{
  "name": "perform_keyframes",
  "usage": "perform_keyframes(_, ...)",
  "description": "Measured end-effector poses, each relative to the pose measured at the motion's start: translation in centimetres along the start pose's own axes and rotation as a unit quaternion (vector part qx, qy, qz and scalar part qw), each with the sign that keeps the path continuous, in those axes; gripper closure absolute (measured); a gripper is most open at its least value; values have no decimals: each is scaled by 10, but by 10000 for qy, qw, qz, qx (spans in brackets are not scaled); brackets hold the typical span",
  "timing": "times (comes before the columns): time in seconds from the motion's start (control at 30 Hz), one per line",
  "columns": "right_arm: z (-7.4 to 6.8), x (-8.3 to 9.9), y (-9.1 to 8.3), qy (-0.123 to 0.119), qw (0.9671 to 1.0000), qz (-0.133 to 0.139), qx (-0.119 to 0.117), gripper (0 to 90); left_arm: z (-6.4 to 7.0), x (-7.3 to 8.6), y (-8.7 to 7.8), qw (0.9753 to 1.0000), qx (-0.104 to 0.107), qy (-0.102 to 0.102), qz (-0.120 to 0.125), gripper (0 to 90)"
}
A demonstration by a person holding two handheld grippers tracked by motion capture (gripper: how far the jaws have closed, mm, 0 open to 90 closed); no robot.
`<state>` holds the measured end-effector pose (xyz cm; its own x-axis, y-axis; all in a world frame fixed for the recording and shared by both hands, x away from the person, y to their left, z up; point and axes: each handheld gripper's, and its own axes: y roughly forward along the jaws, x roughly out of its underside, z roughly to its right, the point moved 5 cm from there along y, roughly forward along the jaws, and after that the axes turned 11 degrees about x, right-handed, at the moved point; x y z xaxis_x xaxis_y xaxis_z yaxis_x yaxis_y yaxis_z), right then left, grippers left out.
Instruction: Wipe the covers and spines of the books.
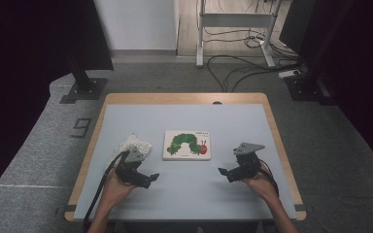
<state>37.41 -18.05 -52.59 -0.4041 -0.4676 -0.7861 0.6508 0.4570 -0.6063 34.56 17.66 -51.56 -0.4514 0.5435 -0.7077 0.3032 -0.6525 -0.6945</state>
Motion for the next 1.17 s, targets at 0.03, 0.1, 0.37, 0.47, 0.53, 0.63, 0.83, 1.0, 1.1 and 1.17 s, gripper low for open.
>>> perform_keyframes(0.03,0,2,-3,0,10000,-14,2,0,2,2,-2,10000,-23,4,-15,0)
perform_keyframes(0.1,1,5,-8,13,10000,-16,30,0,5,6,-7,10000,-41,23,-19,0)
perform_keyframes(0.37,6,24,-25,94,9997,-90,199,0,12,31,-23,9999,-75,-107,86,0)
perform_keyframes(0.47,7,32,-29,115,9996,-134,239,0,10,43,-24,9997,-132,-208,71,2)
perform_keyframes(0.53,6,37,-30,98,9994,-168,277,0,7,52,-24,9995,-136,-279,44,5)
perform_keyframes(0.63,5,45,-30,117,9993,-218,288,0,5,63,-21,9991,-170,-381,10,5)
perform_keyframes(0.83,1,63,-19,126,9988,-385,257,0,3,78,-8,9985,-124,-483,-214,0)
perform_keyframes(1.0,0,67,-14,153,9979,-560,283,0,3,78,-7,9985,-193,-443,-241,0)
perform_keyframes(1.1,0,68,-13,175,9979,-559,283,0,4,78,-7,9986,-211,-419,-256,0)
perform_keyframes(1.17,0,68,-14,193,9979,-552,271,0,4,78,-7,9986,-219,-415,-257,0)
